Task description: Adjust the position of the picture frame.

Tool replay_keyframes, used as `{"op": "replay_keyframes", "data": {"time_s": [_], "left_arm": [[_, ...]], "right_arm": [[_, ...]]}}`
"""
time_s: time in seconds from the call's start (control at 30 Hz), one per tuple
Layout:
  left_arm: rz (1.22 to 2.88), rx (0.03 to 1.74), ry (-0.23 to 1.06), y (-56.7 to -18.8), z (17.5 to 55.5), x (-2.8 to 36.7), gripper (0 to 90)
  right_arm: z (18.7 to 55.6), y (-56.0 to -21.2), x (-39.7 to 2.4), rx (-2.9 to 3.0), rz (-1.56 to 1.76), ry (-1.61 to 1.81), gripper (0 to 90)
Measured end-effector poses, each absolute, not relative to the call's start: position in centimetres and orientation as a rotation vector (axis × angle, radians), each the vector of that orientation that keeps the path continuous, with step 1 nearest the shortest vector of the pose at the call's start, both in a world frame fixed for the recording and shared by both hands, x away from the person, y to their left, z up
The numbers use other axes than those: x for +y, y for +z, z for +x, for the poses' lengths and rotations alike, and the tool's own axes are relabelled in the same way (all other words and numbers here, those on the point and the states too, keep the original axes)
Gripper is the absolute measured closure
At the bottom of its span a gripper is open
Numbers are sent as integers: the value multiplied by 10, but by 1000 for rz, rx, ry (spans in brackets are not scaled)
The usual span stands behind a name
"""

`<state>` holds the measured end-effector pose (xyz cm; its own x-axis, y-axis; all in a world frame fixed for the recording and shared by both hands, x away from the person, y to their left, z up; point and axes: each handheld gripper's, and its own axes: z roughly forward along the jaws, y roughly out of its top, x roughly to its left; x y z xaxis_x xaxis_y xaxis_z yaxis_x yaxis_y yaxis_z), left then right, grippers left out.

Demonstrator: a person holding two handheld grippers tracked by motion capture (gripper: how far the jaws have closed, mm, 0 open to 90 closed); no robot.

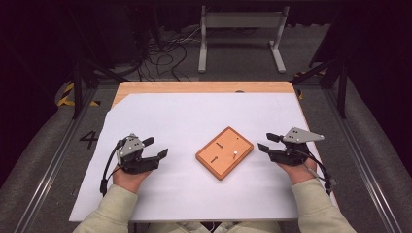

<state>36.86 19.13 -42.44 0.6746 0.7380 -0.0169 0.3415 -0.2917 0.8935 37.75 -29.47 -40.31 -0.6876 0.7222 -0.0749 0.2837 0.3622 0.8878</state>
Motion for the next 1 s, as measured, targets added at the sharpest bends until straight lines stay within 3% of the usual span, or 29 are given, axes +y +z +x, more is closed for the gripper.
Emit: {"op": "replay_keyframes", "data": {"time_s": [0.7, 1.0], "left_arm": [[1901, 869, 508, -421, 367, 192, 376], [1897, 865, 490, -420, 367, 192, 408]], "right_arm": [[379, -401, -301, 2152, 906, 1273, 473], [387, -402, -295, 2175, 910, 1269, 521]]}}
